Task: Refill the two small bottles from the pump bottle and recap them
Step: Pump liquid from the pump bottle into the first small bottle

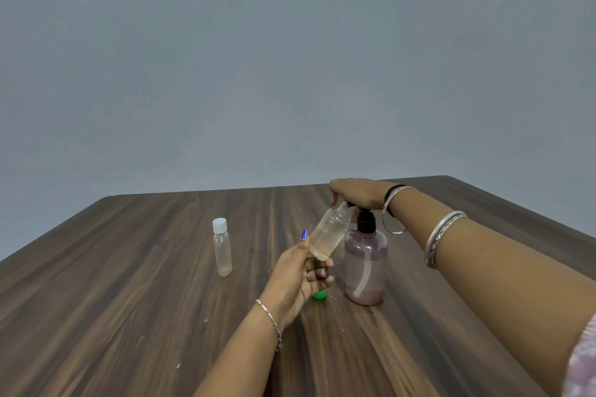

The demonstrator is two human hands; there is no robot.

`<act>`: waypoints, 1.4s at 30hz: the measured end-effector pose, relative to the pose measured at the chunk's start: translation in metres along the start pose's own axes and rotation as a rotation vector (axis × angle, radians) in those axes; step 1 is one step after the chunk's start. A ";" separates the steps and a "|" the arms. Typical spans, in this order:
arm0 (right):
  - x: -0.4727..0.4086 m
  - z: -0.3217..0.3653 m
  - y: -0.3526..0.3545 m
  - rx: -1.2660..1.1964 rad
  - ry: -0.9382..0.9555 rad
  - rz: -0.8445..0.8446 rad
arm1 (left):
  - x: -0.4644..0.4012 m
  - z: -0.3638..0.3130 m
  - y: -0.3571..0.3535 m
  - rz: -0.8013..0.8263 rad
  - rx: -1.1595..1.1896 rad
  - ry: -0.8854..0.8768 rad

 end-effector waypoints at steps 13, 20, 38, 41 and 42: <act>0.004 -0.002 -0.003 0.020 -0.006 -0.022 | -0.002 -0.001 0.003 0.000 0.016 -0.026; 0.008 0.003 -0.001 0.000 0.019 -0.023 | 0.001 0.001 0.003 -0.007 0.031 -0.008; 0.012 0.007 0.002 0.014 0.022 -0.013 | 0.001 0.001 0.002 0.002 0.041 0.006; 0.011 0.005 0.002 0.022 0.014 -0.023 | 0.000 0.000 0.001 0.007 0.045 0.001; 0.011 0.004 0.000 0.025 0.013 -0.026 | 0.000 0.001 0.002 0.002 0.048 0.000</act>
Point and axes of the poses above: each hand's wrist, its own x-axis away from the middle knuckle, its own y-axis out of the back of the hand, z = x × y, the point moved 7 cm from there along -x, towards the middle knuckle, and after that the axes turned 3 degrees about -z, right-handed, at the moved point
